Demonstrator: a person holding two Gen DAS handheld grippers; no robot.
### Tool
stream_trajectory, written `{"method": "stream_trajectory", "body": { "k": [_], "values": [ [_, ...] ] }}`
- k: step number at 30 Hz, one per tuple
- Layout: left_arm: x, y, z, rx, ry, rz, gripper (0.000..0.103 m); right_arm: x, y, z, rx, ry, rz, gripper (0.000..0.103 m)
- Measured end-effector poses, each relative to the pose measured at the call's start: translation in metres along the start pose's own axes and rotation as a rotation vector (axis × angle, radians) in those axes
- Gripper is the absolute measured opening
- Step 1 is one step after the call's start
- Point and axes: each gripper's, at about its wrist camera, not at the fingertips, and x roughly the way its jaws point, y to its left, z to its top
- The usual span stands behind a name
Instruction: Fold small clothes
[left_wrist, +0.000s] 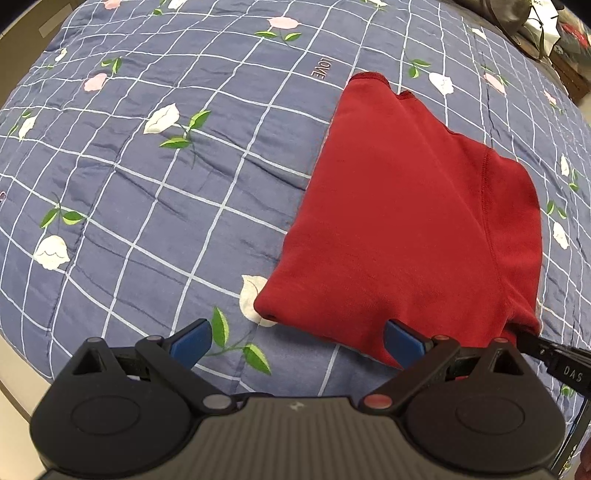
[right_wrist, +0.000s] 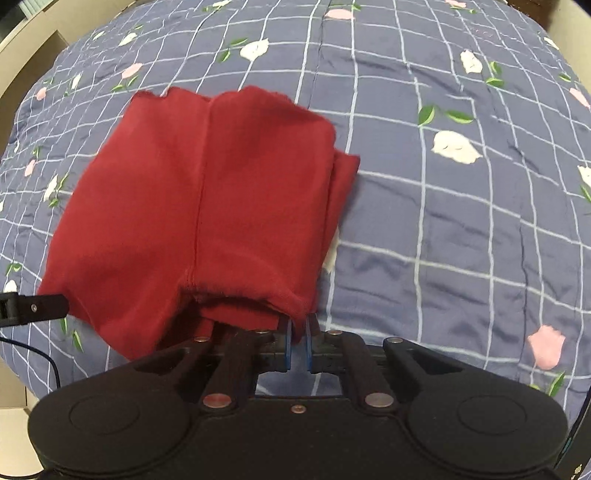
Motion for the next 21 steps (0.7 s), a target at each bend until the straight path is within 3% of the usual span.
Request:
{"method": "stream_trajectory", "body": {
  "k": [7, 21],
  "values": [
    [-0.001, 0.003, -0.001, -0.001, -0.001, 0.003, 0.101, 0.003, 0.008, -0.011, -0.012, 0.024, 0.018, 0.006],
    [-0.003, 0.005, -0.003, 0.002, -0.007, 0.014, 0.101, 0.005, 0.000, -0.015, 0.087, 0.034, 0.068, 0.008]
  ]
}}
